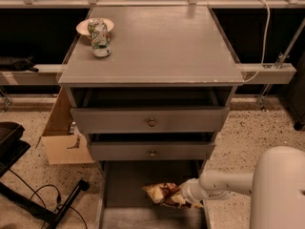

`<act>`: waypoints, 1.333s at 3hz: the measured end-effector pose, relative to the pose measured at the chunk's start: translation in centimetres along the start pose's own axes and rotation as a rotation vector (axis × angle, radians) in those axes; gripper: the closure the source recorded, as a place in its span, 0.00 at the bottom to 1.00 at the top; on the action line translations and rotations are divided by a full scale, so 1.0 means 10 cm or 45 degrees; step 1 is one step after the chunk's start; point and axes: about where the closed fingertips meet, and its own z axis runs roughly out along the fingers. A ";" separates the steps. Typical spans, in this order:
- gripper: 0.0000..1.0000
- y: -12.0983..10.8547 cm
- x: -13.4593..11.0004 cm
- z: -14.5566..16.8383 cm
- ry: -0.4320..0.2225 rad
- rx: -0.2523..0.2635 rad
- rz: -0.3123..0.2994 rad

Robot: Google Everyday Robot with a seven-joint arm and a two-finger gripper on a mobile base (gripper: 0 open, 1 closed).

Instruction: Place brown chip bag into bottom drawer

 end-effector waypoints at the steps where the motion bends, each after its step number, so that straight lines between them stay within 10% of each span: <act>1: 0.05 0.00 0.00 0.00 0.000 0.000 0.000; 4: 0.00 0.27 0.19 -0.85 -0.098 -0.031 -0.164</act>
Offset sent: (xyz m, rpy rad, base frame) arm -0.0107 -0.0026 0.0176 0.0091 -0.0434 0.0379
